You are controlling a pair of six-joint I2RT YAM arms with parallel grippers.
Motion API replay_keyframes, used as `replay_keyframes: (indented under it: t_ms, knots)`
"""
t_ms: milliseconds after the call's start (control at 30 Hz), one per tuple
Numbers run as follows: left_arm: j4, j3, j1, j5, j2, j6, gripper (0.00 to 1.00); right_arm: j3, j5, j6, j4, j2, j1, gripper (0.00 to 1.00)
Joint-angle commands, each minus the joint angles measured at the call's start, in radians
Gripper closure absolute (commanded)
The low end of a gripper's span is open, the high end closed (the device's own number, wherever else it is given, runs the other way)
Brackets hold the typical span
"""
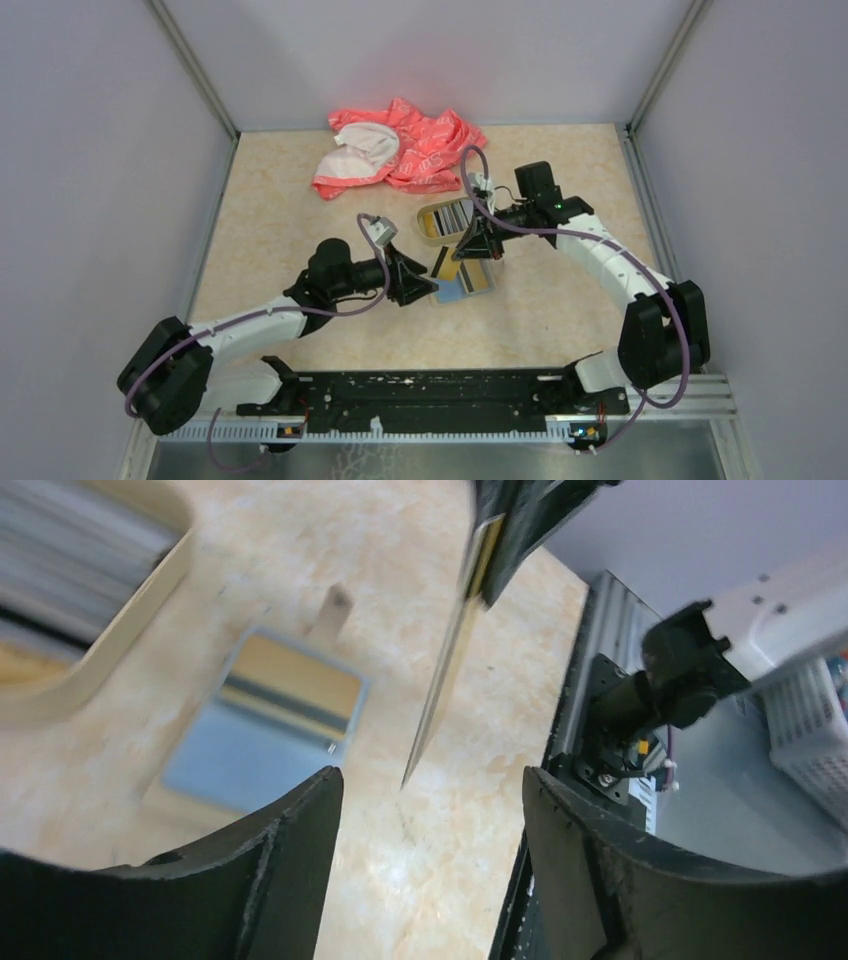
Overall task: Put the credit cards into the card holder
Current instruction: Insert the credit card into the card holder.
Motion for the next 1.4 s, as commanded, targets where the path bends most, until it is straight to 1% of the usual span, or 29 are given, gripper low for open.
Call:
replay_keyframes:
  t_ms: [0, 67, 133, 200, 267, 333, 400, 533, 567, 667, 767, 900, 967, 1100, 1233, 1367]
  knots:
    - [0.031, -0.119, 0.046, -0.239, -0.084, -0.185, 0.21, 0.073, 0.126, -0.012, -0.049, 0.067, -0.031, 1.0]
    - [0.052, -0.153, 0.054, -0.279, -0.081, -0.27, 0.14, 0.091, 0.167, -0.01, -0.073, 0.104, -0.038, 1.0]
    - [0.054, -0.158, 0.055, -0.282, -0.042, -0.332, 0.11, 0.101, 0.206, -0.005, -0.087, 0.132, -0.042, 1.0]
    - [0.043, -0.145, 0.054, -0.265, 0.015, -0.37, 0.12, 0.103, 0.271, 0.014, -0.082, 0.148, -0.048, 1.0]
    - [0.033, -0.125, 0.052, -0.242, 0.074, -0.392, 0.16, 0.107, 0.309, 0.036, -0.083, 0.168, -0.065, 1.0]
    - [0.073, -0.113, 0.045, -0.233, 0.128, -0.423, 0.28, 0.123, 0.327, 0.05, -0.104, 0.197, -0.084, 1.0]
    - [0.051, -0.074, 0.018, -0.262, 0.171, -0.432, 0.35, 0.142, 0.344, 0.051, -0.141, 0.237, -0.097, 1.0]
    - [-0.029, 0.023, -0.057, -0.349, 0.252, -0.4, 0.44, 0.178, 0.368, 0.035, -0.19, 0.311, -0.11, 1.0]
    - [-0.029, 0.034, -0.067, -0.366, 0.263, -0.393, 0.47, 0.177, 0.374, 0.04, -0.185, 0.317, -0.11, 1.0]
    - [0.01, 0.038, -0.073, -0.394, 0.282, -0.389, 0.6, 0.149, 0.407, 0.09, -0.137, 0.325, -0.112, 1.0]
    - [0.012, 0.072, -0.074, -0.383, 0.324, -0.387, 0.64, 0.137, 0.426, 0.127, -0.11, 0.344, -0.114, 1.0]
    - [-0.039, 0.156, -0.076, -0.356, 0.421, -0.387, 0.67, 0.124, 0.435, 0.163, -0.085, 0.359, -0.114, 1.0]
    - [-0.063, 0.181, -0.077, -0.369, 0.456, -0.404, 0.7, 0.119, 0.436, 0.174, -0.08, 0.366, -0.114, 1.0]
    - [-0.137, 0.214, -0.082, -0.433, 0.475, -0.425, 0.8, 0.116, 0.431, 0.189, -0.078, 0.378, -0.115, 1.0]
    - [-0.21, 0.238, -0.093, -0.47, 0.483, -0.428, 0.87, 0.115, 0.42, 0.19, -0.081, 0.397, -0.115, 1.0]
    - [-0.274, 0.269, -0.097, -0.484, 0.508, -0.434, 0.92, 0.112, 0.422, 0.193, -0.079, 0.399, -0.115, 1.0]
